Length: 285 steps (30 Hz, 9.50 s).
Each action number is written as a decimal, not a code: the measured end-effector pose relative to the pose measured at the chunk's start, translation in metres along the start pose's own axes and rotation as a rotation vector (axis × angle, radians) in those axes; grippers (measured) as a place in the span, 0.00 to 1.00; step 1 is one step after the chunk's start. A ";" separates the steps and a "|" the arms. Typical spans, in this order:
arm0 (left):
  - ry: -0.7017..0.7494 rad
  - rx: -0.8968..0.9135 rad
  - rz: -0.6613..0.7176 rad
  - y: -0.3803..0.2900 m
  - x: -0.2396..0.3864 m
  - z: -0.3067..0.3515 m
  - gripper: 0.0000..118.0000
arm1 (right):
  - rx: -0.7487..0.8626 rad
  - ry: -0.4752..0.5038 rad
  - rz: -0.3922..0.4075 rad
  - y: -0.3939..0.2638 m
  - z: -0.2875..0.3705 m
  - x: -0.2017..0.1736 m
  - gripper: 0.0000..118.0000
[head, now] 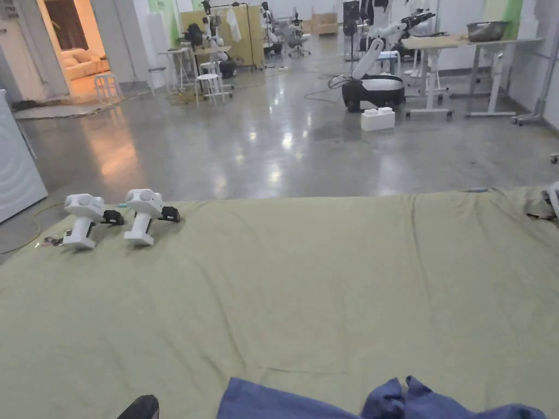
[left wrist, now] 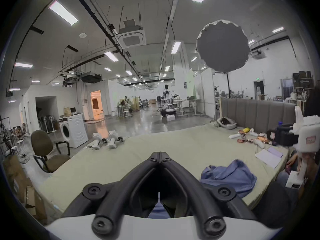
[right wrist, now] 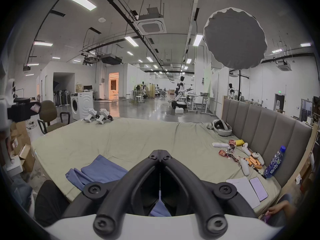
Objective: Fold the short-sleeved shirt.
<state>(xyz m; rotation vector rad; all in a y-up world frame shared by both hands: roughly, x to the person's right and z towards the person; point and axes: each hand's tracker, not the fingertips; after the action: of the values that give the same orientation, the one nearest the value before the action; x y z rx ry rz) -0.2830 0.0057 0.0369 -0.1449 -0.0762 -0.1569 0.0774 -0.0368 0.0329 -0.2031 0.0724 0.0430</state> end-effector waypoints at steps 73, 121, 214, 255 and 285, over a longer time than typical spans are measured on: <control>-0.149 -1.079 -0.012 -0.190 0.012 -0.423 0.06 | -0.960 0.057 -0.195 -0.134 -0.339 0.180 0.73; 0.027 0.162 0.292 0.289 -0.173 -0.187 0.05 | 0.165 -0.113 -0.068 0.373 -0.200 0.144 0.04; 0.008 0.146 0.154 -0.003 -0.017 -0.009 0.81 | 0.014 -0.067 -0.179 -0.014 0.003 0.050 0.62; -0.053 -0.825 0.393 -0.220 -0.079 -0.133 0.58 | -0.156 -0.071 -0.069 -0.022 0.000 0.023 0.02; -0.123 -1.028 0.097 -0.217 -0.035 -0.170 0.07 | -0.817 -0.229 -0.264 -0.183 -0.080 0.138 0.63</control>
<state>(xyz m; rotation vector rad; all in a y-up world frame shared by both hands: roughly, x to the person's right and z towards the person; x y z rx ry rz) -0.3414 -0.2265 -0.1041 -1.1828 -0.1055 -0.0776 0.2190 -0.2270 -0.0188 -1.0199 -0.2076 -0.1722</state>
